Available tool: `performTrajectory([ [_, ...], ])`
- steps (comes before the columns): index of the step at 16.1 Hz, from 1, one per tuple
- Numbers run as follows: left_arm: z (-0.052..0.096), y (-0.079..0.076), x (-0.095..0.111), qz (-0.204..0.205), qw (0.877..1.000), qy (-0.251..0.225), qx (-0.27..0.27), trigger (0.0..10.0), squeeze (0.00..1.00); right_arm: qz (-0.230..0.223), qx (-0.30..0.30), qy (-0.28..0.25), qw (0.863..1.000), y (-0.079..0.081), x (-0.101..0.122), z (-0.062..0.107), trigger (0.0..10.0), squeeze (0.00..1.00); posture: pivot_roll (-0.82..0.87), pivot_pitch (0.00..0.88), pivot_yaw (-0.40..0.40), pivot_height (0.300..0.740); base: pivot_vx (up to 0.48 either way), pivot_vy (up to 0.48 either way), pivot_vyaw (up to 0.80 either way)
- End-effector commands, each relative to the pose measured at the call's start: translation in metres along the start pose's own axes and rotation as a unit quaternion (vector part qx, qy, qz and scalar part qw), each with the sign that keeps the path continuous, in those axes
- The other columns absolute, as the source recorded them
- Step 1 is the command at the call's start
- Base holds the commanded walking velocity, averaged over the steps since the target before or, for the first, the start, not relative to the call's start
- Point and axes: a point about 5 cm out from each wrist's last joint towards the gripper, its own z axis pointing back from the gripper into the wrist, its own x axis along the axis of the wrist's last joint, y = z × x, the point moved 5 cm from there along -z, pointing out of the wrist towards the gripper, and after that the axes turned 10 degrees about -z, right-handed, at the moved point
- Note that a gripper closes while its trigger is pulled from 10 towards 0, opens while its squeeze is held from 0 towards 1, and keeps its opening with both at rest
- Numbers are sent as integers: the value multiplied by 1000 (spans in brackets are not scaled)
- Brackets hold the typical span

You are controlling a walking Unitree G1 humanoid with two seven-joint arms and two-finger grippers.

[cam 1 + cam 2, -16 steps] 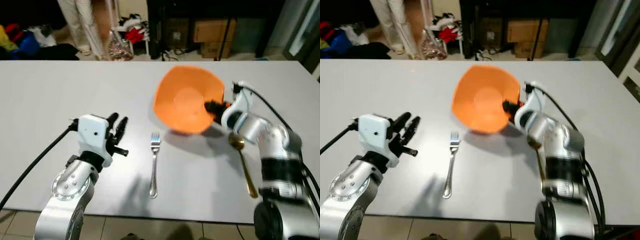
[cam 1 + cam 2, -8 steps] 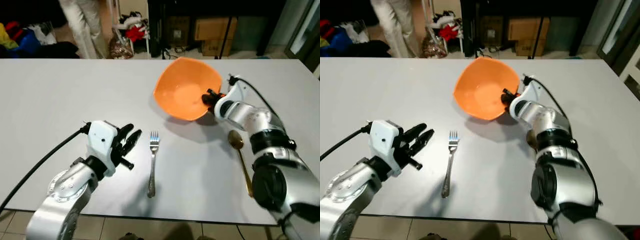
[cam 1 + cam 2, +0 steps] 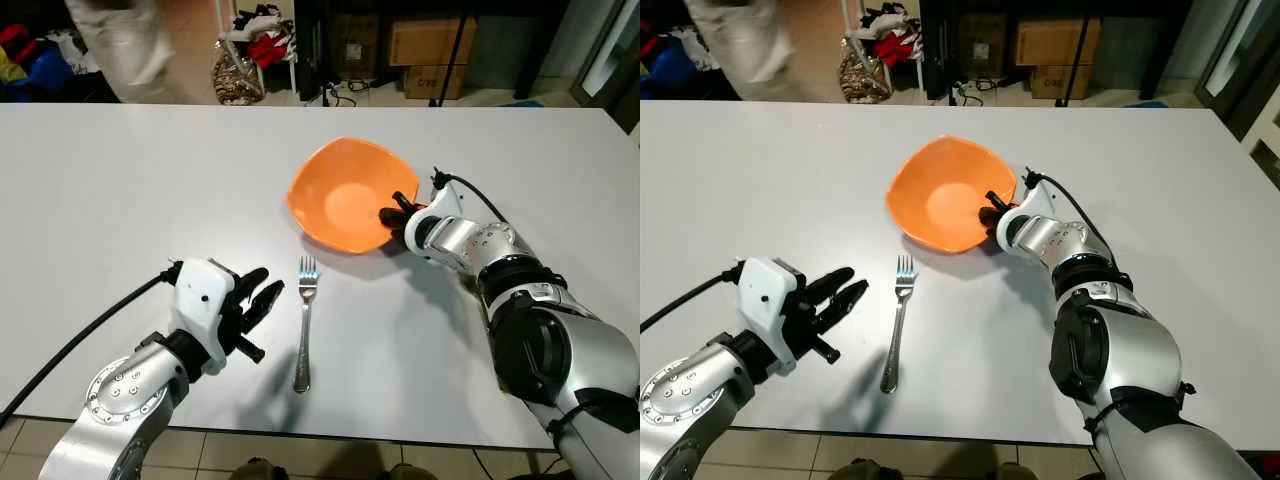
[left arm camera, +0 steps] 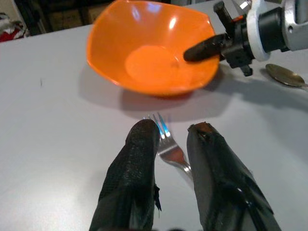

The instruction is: Setting the table

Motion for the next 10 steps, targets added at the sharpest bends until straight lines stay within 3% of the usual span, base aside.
performTrajectory([
  [1,1,-4,3,-2,1000,-2,-12,10000,0,-4,20,-10,1000,19,4,-1,10000,0,-75,89,49,740,0,0,0],
  [5,3,-1,2,-7,1000,7,-11,10000,0,-18,11,-20,1000,24,-1,-6,10000,0,-65,99,58,740,0,0,0],
  [10,7,0,2,-8,1000,13,-10,10000,0,-8,-21,-4,1000,19,-14,-10,10000,0,-45,103,60,740,0,0,0],
])
